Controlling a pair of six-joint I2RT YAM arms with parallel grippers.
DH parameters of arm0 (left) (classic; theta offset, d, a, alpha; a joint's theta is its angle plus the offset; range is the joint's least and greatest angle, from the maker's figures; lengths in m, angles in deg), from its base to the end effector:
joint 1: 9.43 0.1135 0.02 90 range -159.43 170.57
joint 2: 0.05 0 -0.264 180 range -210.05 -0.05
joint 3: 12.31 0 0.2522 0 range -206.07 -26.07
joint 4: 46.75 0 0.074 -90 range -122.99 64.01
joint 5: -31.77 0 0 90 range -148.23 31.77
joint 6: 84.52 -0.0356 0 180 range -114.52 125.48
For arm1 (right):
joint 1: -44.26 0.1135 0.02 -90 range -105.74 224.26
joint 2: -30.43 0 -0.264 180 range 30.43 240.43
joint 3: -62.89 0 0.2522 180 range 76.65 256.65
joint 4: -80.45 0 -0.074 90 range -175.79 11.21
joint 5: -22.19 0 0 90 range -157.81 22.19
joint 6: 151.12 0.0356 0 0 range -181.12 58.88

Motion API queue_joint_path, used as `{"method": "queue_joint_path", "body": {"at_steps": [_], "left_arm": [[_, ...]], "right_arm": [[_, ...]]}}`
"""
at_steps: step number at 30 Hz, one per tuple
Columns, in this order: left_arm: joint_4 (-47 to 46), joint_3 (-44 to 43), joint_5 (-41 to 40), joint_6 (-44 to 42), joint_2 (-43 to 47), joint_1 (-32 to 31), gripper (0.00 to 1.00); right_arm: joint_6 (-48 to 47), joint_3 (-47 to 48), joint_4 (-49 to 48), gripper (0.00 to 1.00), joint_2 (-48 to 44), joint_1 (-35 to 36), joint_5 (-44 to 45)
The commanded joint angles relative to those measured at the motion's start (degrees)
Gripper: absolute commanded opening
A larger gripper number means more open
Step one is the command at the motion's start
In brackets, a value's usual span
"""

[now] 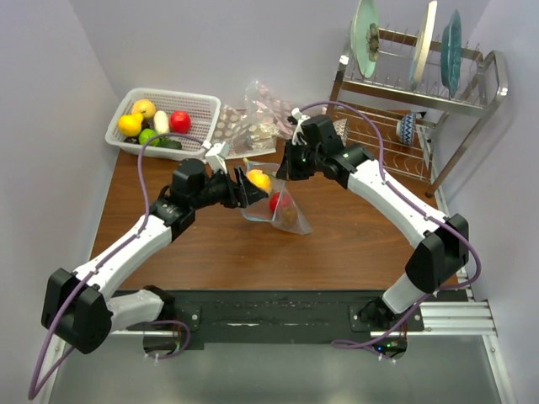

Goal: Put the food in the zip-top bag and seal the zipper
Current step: Place the fake fruit in the zipper food storage bag.

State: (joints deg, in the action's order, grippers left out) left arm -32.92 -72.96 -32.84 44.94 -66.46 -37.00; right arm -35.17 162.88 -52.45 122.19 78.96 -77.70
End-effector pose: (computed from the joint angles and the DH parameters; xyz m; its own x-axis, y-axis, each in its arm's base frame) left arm 0.2281 -0.1363 0.2945 -0.7228 -0.2703 -0.6360 0.4104 0.5726 -0.7097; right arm 0.2947 0.2115 0.3450 -0.7574 -0.0001 -0.6529 -0.3774 0.8161 0.4376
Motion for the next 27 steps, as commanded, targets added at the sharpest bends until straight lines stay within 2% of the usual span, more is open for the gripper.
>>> {"method": "queue_joint_path", "body": {"at_steps": [1,5,7,19,22,27], "left_arm": [[5.62,-3.73,0.54,-4.56,-2.14,-0.55,0.69],[6.43,-4.87,0.19,-5.01,-3.9,-0.82,0.75],[7.65,-5.57,-0.34,-5.53,-4.69,-1.17,1.0],[17.93,-15.5,-2.0,-10.27,-4.34,-1.43,1.0],[21.89,-19.62,-5.16,-12.82,-4.69,-1.34,1.0],[27.43,-24.03,-15.18,-15.38,-5.92,-0.21,1.0]], "right_arm": [[0.85,2.45,-1.09,0.0,0.17,-0.24,-0.13],[0.94,2.18,-1.09,0.0,-0.01,-0.33,-0.39],[1.03,2.01,-1.17,0.0,-0.18,-0.25,-0.31],[0.41,0.51,-1.26,0.0,-0.89,-0.68,1.01],[0.33,-0.28,-1.61,0.0,-1.41,-0.77,0.93],[-0.38,-1.07,-1.53,0.0,-2.47,-0.68,0.92]]}}
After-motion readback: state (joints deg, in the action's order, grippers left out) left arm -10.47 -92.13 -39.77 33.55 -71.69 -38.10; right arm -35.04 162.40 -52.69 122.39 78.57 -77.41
